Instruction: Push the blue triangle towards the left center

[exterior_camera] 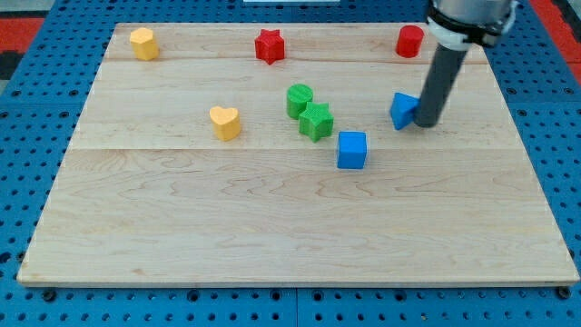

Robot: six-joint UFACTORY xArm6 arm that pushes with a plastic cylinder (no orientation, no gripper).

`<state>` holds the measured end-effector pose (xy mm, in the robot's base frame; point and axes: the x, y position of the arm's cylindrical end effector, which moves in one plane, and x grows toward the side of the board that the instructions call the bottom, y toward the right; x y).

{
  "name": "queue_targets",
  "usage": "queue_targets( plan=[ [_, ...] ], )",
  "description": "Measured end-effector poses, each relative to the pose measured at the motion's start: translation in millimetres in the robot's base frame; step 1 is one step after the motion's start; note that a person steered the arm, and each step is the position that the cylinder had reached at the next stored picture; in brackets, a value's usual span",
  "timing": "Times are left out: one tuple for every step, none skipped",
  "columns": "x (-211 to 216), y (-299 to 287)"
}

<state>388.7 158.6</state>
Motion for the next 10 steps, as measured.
queue_targets(
  plan=[
    [-26.9,-68.0],
    [-50.0,-115.5],
    [-57.5,-69.4],
    [-67.7,-25.9],
    [-92.6,-45.2],
    [-87.7,-142.6],
    [-80.4,-240.5],
    [-76.5,-297.2],
    [-87.2,-247.7],
    [-80.8,-192.8]
  ],
)
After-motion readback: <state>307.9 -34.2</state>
